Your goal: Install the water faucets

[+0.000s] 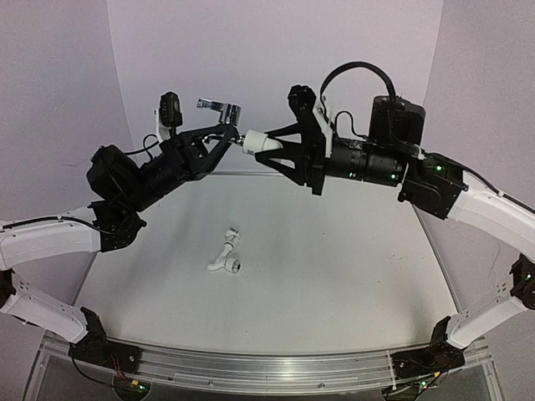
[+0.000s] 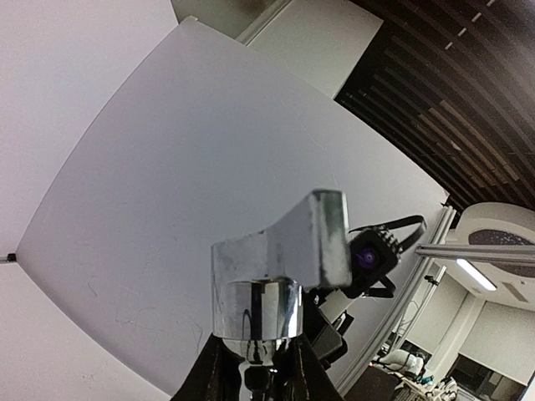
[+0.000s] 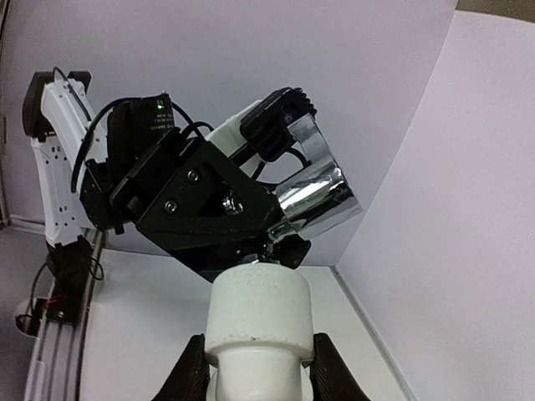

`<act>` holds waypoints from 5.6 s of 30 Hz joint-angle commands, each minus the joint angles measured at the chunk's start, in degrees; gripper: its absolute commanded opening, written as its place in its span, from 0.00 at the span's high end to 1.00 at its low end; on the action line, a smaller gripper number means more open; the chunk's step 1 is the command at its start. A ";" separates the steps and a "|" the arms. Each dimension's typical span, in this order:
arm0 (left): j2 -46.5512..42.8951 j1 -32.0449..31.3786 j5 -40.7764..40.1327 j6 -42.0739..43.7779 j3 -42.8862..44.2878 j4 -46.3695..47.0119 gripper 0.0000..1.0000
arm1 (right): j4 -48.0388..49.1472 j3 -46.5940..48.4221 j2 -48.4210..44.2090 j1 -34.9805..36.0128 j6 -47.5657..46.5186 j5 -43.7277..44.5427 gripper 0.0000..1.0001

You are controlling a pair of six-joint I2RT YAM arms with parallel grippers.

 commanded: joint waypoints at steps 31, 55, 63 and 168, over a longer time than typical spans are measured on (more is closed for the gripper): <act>-3.79 -2.45 22.10 35.93 4.87 -26.32 1.00 | 14.92 9.54 4.02 1.04 51.19 -29.84 1.00; -8.89 -2.44 -15.86 -4.42 4.60 -34.63 1.00 | 15.27 -20.48 -13.76 0.47 -74.76 1.49 1.00; -9.41 -2.47 -16.88 -16.32 0.58 -29.32 1.00 | 29.97 -29.25 -10.93 0.51 -101.31 7.83 1.00; -2.38 -7.04 -13.29 -14.39 -0.44 -19.17 1.00 | 50.86 -30.23 -0.19 4.67 -94.41 18.49 1.00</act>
